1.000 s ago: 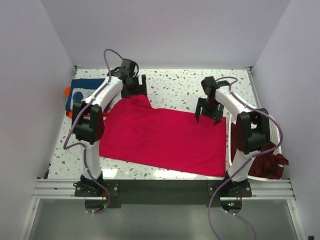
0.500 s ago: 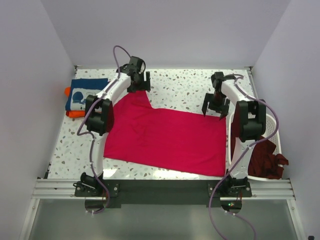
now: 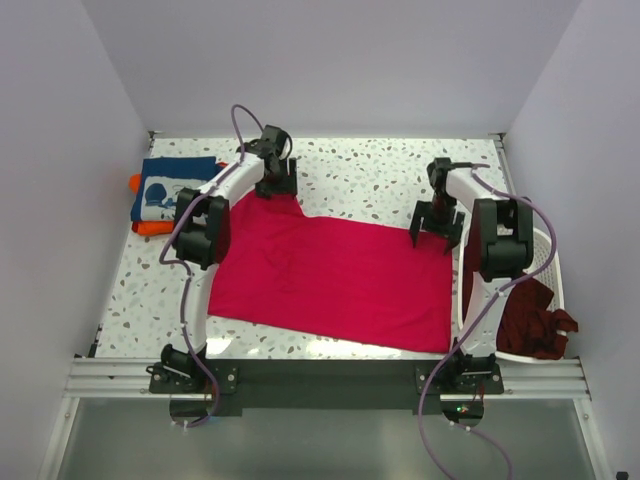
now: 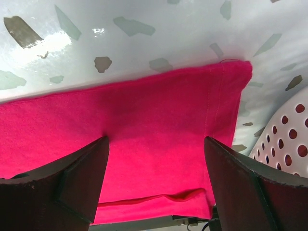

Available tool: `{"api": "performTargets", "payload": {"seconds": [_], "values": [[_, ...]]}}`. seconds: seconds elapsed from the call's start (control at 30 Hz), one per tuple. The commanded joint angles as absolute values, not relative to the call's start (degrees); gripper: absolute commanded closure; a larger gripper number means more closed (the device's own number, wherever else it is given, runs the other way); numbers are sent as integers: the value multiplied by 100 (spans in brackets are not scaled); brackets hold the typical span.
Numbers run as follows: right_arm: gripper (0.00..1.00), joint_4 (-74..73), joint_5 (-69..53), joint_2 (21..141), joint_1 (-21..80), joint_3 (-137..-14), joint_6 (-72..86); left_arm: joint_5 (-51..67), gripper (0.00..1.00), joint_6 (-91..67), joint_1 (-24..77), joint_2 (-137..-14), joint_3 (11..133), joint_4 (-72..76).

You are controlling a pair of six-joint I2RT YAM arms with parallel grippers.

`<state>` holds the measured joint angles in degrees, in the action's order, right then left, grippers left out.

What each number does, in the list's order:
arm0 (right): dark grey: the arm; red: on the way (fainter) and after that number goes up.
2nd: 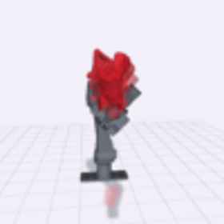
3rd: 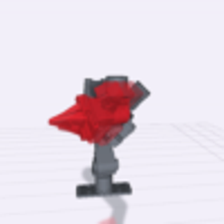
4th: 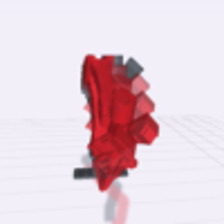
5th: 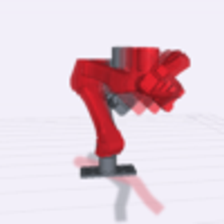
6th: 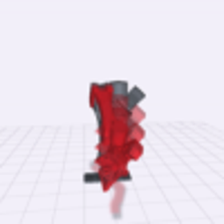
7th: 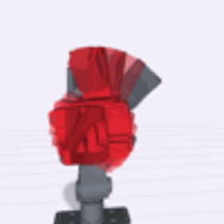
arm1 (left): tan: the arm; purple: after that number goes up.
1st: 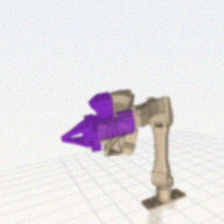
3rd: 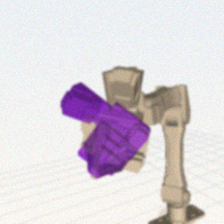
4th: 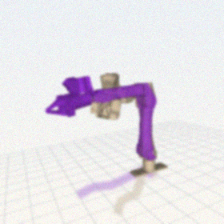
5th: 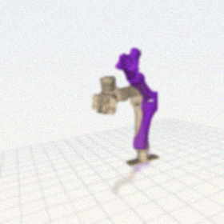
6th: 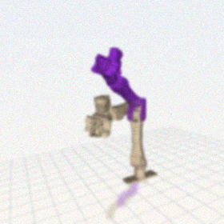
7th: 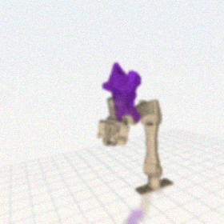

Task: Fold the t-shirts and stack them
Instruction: Fold the tshirt

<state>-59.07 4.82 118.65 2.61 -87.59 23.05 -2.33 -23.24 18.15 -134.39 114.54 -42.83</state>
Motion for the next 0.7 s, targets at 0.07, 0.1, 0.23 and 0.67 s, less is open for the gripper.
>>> {"api": "performTargets", "payload": {"seconds": [0.07,0.1,0.23,0.67], "values": [[17,-5836,668,11479,123,-8640,2241,-281,34,-2329,1811,-13474,11566,-4096],[17,-5836,659,11487,97,-8631,2241,-290,39,-2329,1811,-13474,11558,-4096],[17,-5836,677,11505,18,-8675,2241,-281,52,-2329,1811,-13482,11514,-4078],[17,-5775,843,11602,-149,-9035,2443,-510,99,-2320,1811,-12912,10926,-3639]]}}
